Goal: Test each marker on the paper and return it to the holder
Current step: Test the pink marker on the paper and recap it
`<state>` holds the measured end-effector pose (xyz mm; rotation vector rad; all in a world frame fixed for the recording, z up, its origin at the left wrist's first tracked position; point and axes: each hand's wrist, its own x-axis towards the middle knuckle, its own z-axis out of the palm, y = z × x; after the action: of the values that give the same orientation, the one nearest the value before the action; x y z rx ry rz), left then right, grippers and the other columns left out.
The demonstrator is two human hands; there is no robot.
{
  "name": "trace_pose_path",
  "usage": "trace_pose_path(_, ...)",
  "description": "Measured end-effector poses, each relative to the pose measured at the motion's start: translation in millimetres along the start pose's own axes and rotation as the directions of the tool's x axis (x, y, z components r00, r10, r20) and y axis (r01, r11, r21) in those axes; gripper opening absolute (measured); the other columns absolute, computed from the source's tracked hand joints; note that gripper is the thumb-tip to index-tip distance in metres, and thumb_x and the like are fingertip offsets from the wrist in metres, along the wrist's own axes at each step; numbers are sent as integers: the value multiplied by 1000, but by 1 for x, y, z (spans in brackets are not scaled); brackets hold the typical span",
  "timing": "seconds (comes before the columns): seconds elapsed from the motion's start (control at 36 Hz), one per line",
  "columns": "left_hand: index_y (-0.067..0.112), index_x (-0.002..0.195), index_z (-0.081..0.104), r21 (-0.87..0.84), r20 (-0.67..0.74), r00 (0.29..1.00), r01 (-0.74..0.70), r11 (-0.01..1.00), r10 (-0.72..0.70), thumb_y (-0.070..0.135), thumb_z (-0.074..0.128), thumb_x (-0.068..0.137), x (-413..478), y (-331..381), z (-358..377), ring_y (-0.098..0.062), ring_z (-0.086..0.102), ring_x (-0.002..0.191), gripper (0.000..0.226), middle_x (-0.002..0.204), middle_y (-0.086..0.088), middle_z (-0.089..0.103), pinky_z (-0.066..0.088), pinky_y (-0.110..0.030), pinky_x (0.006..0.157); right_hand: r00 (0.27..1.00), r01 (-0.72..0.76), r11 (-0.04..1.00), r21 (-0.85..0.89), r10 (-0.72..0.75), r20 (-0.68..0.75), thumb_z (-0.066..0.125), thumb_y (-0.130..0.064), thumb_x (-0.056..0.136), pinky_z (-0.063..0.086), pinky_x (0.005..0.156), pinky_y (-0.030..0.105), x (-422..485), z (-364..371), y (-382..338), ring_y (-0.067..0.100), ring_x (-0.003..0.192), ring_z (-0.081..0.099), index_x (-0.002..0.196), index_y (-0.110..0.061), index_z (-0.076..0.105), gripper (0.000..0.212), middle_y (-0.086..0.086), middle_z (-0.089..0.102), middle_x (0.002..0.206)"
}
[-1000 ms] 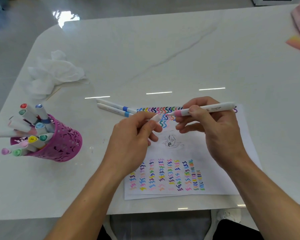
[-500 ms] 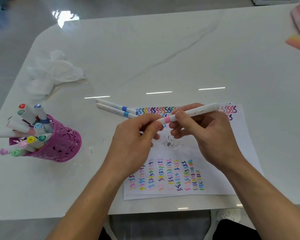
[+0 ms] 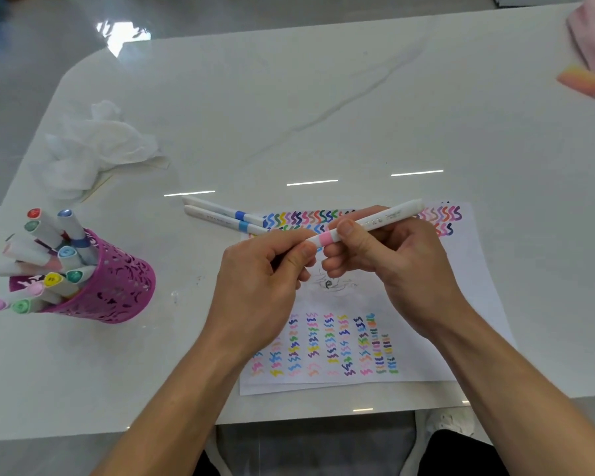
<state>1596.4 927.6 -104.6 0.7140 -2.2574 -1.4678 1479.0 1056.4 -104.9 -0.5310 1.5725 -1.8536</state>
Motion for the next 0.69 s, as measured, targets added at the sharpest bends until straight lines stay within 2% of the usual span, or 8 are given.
trace_pose_path(0.17,33,102,76,-25,-8,1000,25,999,-25,24,67,96,5,2,-2,-12,69,73,14,80,10,73,58,-38,71,1000,-22,1000,-6,22,14,69,-24,90,63,70,32,2,0,-3,28,74,76,100,-2,75,25,17,79,85)
trace_pose_path(0.25,33,101,77,-35,-27,999,30,999,-31,27,68,95,6,4,-2,-18,67,76,12,81,10,72,57,-42,71,999,-37,999,-26,37,2,70,-28,88,62,70,31,4,-2,-1,27,74,76,104,-4,75,29,16,78,84)
trace_pose_path(0.36,32,97,76,-85,-79,996,32,996,-38,26,71,92,6,7,-7,-8,63,71,9,78,16,70,54,-30,67,996,-62,997,-39,59,-61,77,-33,81,62,69,31,6,-5,3,25,73,76,116,-10,68,43,14,78,83)
trace_pose_path(0.42,31,95,76,-118,-105,994,26,993,-39,24,73,91,5,8,-11,-13,63,70,9,80,11,71,54,-33,64,994,-63,997,-40,59,-89,78,-33,81,62,67,30,7,-6,5,23,70,75,119,-12,65,45,14,78,82)
trace_pose_path(0.47,29,93,75,-160,-140,989,16,987,-38,22,75,89,4,10,-15,-25,65,75,8,84,4,73,54,-36,65,993,-65,996,-59,58,-106,78,-32,85,61,65,28,8,-7,7,22,66,73,119,-11,63,43,12,77,79)
trace_pose_path(0.5,28,92,74,-180,-160,987,4,984,-33,20,76,89,4,11,-18,-25,66,77,9,87,2,73,54,-35,66,992,-70,995,-71,62,-109,77,-30,87,61,65,28,9,-8,8,21,66,73,121,-12,62,41,12,77,79)
trace_pose_path(0.58,25,92,72,-188,-218,976,-39,981,-3,20,76,87,2,12,-28,-14,68,82,8,92,6,74,54,-27,72,994,-81,985,-150,69,-87,75,-30,91,62,66,29,12,-10,10,20,68,74,127,-17,58,42,11,78,81)
trace_pose_path(0.69,27,93,69,-141,-332,942,-106,984,54,17,74,87,-2,13,-42,-8,68,88,13,93,10,72,52,-21,74,996,-75,965,-253,59,-70,74,-25,95,62,65,30,14,-12,13,20,67,73,128,-19,58,37,10,78,81)
